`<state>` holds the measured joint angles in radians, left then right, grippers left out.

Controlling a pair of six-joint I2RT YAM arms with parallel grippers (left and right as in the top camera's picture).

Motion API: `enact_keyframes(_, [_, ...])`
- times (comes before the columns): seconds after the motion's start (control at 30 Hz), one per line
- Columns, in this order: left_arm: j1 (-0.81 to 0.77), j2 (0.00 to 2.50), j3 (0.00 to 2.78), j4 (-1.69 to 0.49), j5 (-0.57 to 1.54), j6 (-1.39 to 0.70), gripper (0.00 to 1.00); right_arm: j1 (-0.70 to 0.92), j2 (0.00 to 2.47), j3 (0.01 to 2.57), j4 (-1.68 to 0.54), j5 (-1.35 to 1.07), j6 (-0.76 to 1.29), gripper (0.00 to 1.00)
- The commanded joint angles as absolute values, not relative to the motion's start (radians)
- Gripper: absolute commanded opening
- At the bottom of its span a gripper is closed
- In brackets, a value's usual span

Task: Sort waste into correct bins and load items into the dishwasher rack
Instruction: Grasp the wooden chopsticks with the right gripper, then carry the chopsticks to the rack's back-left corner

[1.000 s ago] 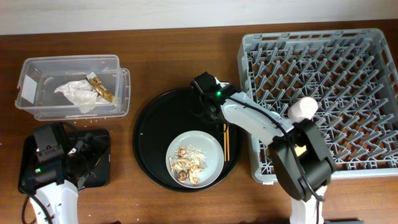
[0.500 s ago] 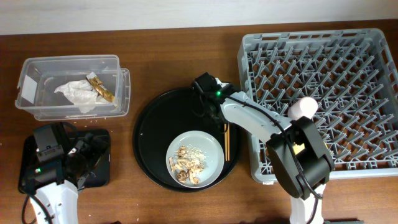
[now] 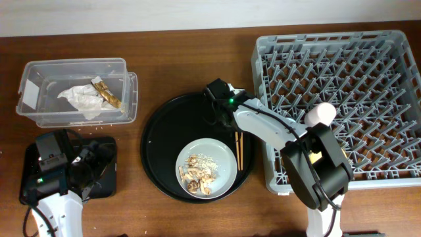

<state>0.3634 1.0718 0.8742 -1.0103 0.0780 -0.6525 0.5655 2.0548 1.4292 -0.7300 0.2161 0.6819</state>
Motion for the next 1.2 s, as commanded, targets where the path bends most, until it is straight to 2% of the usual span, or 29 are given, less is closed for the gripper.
enact_keyframes(0.0, [0.369,1.071,0.874,-1.011,0.082,-0.662,0.99,0.562,2.104,1.423,-0.725,0.211,0.693,0.33])
enact_keyframes(0.2, [0.369,1.071,0.874,-1.011,0.082,-0.662,0.99,0.562,2.106,1.426,-0.725,0.195,0.689,0.07])
enact_keyframes(0.33, [0.369,1.071,0.874,-1.011,0.082,-0.662,0.99,0.559,2.045,1.477,-0.775,0.180,0.685,0.04])
enact_keyframes(0.5, [0.369,1.071,0.874,-1.011,0.082,-0.662,0.99,0.485,1.921,1.680,-0.963,0.200,0.543,0.04])
enact_keyframes(0.6, [0.369,1.071,0.874,-1.011,0.082,-0.662,0.99,0.391,1.892,1.762,-0.981,0.202,0.393,0.04])
enact_keyframes(0.73, [0.369,1.071,0.874,-1.011,0.082,-0.662,0.99,0.241,1.892,1.779,-0.903,0.210,0.168,0.04])
enact_keyframes(1.0, [0.369,1.071,0.874,-1.011,0.082,-0.662,0.99,0.168,1.945,1.777,-0.744,0.104,0.147,0.06])
enact_keyframes(1.1, [0.369,1.071,0.874,-1.011,0.082,-0.662,0.99,0.169,1.971,1.777,-0.739,0.104,0.159,0.16])
enact_keyframes(1.17, [0.369,1.071,0.874,-1.011,0.082,-0.662,0.99,0.169,1.995,1.777,-0.751,0.100,0.165,0.29])
